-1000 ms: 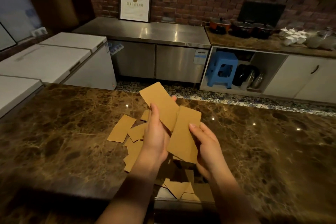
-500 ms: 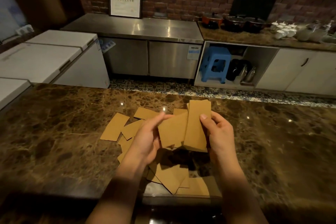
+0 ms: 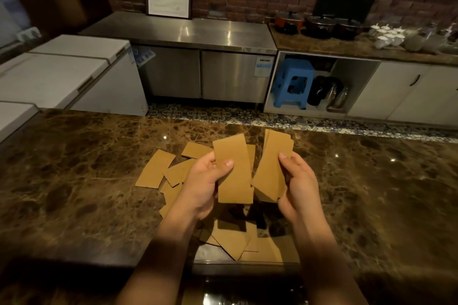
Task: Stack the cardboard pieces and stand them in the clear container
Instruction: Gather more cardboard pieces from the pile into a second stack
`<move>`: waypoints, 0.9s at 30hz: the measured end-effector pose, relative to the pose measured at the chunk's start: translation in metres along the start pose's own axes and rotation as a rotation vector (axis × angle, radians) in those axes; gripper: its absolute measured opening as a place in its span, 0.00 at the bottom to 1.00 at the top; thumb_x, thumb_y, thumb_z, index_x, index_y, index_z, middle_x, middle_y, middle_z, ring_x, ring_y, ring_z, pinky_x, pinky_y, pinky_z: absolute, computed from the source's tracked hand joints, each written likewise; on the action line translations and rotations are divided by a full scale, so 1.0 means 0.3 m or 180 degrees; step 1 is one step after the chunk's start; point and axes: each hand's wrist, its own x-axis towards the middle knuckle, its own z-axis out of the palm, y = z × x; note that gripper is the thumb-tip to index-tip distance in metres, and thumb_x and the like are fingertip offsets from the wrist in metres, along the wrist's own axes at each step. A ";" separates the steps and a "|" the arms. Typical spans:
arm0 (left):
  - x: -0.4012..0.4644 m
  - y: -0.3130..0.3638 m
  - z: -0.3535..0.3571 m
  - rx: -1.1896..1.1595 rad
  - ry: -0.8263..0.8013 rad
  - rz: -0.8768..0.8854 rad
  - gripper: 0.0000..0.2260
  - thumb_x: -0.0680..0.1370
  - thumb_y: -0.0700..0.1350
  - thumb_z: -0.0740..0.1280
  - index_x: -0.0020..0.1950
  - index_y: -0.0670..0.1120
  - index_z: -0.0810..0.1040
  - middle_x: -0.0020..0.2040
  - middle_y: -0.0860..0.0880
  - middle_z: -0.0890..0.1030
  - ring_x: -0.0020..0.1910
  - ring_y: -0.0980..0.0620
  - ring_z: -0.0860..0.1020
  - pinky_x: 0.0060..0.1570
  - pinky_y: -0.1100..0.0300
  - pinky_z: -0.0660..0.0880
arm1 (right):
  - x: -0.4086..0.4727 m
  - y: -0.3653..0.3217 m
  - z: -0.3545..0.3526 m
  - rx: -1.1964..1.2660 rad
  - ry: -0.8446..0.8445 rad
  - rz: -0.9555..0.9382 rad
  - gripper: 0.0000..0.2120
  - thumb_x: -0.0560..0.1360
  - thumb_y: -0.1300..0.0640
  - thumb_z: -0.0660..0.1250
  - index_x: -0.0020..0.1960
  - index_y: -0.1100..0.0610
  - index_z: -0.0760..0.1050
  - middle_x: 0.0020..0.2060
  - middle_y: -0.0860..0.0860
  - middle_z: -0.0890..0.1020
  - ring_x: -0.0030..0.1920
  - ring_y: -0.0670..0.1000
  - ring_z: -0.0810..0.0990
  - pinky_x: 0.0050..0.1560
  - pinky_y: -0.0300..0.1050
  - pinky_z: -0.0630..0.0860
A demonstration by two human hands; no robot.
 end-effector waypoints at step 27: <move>0.003 0.025 -0.008 -0.1339 0.0194 -0.0908 0.19 0.72 0.42 0.65 0.62 0.42 0.81 0.56 0.39 0.85 0.52 0.41 0.84 0.52 0.47 0.80 | -0.026 0.001 -0.025 -0.2949 -0.1656 -0.2148 0.22 0.66 0.77 0.65 0.45 0.52 0.81 0.55 0.40 0.83 0.62 0.46 0.79 0.62 0.42 0.75</move>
